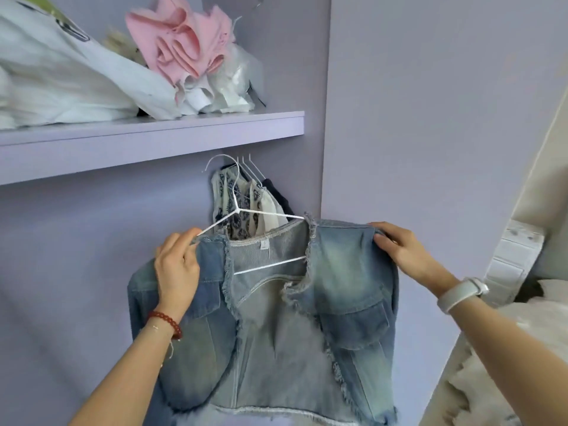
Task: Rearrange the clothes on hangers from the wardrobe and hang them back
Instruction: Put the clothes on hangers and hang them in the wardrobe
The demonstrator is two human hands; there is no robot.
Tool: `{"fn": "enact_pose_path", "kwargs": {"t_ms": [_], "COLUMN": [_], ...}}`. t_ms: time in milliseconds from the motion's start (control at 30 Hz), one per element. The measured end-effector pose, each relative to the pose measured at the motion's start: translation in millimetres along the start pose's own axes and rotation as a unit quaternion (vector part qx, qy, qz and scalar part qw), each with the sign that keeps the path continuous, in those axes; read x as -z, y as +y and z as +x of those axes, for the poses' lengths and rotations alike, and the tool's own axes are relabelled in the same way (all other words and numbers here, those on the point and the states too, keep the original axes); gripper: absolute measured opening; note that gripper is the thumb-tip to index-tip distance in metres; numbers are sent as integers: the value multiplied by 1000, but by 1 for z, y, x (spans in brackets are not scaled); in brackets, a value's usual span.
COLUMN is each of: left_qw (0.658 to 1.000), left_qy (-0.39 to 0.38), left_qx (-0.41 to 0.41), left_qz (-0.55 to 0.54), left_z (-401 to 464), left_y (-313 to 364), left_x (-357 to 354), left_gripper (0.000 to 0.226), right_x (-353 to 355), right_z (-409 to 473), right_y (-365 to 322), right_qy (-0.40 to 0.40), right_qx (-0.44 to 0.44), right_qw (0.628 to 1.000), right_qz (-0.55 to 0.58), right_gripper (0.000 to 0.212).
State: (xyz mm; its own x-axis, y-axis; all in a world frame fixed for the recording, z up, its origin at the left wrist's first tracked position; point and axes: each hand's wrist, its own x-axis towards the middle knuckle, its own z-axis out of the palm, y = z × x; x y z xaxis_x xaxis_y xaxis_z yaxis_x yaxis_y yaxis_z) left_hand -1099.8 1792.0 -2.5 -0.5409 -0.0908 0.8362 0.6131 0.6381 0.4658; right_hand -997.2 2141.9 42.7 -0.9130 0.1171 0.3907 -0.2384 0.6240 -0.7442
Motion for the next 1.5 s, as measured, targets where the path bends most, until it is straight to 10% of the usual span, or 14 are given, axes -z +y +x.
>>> {"fn": "enact_pose_path", "kwargs": {"t_ms": [200, 533, 867, 1233, 1500], "left_qw": [1000, 991, 940, 897, 836], "left_qy": [3, 11, -78, 69, 54], "left_qx": [12, 64, 172, -122, -94], "left_qz": [24, 116, 283, 419, 537], "left_z": [-5, 9, -17, 92, 140], "left_y": [-19, -28, -40, 14, -27], "left_x": [7, 7, 2, -32, -58], "left_gripper": [26, 30, 74, 48, 71], "right_x": [-57, -121, -163, -226, -249], "right_z": [36, 103, 118, 204, 285], "right_y": [29, 32, 30, -5, -13], "right_qy": [-81, -35, 35, 61, 90], "right_qx": [11, 334, 191, 1, -22], "right_qw": [997, 927, 975, 998, 996], "right_qz": [-4, -167, -111, 29, 18], "right_gripper": [38, 35, 22, 24, 27]}}
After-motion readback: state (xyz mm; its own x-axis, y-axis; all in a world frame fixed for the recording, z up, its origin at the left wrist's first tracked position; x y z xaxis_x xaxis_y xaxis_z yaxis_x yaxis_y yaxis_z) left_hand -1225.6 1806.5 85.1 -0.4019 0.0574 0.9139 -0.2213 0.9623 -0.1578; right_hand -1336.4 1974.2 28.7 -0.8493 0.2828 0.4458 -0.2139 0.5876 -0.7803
